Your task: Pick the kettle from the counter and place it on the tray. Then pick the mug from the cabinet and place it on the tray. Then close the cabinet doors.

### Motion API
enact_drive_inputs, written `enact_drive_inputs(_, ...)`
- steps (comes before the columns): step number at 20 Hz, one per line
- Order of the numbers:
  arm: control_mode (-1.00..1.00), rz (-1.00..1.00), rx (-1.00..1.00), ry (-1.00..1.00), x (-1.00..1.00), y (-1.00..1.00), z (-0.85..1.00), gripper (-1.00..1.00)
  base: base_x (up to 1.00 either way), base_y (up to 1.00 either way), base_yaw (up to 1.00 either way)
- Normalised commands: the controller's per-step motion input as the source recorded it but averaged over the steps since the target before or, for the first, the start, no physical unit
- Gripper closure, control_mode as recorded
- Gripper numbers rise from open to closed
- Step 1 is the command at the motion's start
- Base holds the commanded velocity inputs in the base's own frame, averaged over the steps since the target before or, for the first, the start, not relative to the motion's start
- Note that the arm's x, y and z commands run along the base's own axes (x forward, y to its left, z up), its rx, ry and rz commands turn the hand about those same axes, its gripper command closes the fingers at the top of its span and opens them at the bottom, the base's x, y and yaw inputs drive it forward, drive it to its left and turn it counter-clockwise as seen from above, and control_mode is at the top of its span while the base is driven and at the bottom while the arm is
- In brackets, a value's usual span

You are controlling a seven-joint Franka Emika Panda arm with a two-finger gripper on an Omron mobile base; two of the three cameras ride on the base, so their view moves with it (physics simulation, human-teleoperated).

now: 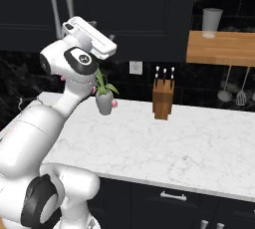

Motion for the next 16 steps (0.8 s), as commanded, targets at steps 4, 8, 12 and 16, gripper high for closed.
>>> enact_drive_inputs(4,-1.00,-0.10,-0.10,0.20,0.52,0.10,0.04,-1.00,0.00,0.00,0.00)
enact_drive_inputs(8,-1.00,-0.14,-0.11,0.18,0.37,0.04,0.00,-1.00,0.00,0.00,0.00)
enact_drive_inputs(12,-1.00,-0.16,-0.11,0.25,0.35,0.00,0.00,-1.00,0.00,0.00,0.00)
enact_drive_inputs(16,-1.00,-0.13,-0.10,0.25,0.34,0.00,-0.03,-1.00,0.00,0.00,0.00)
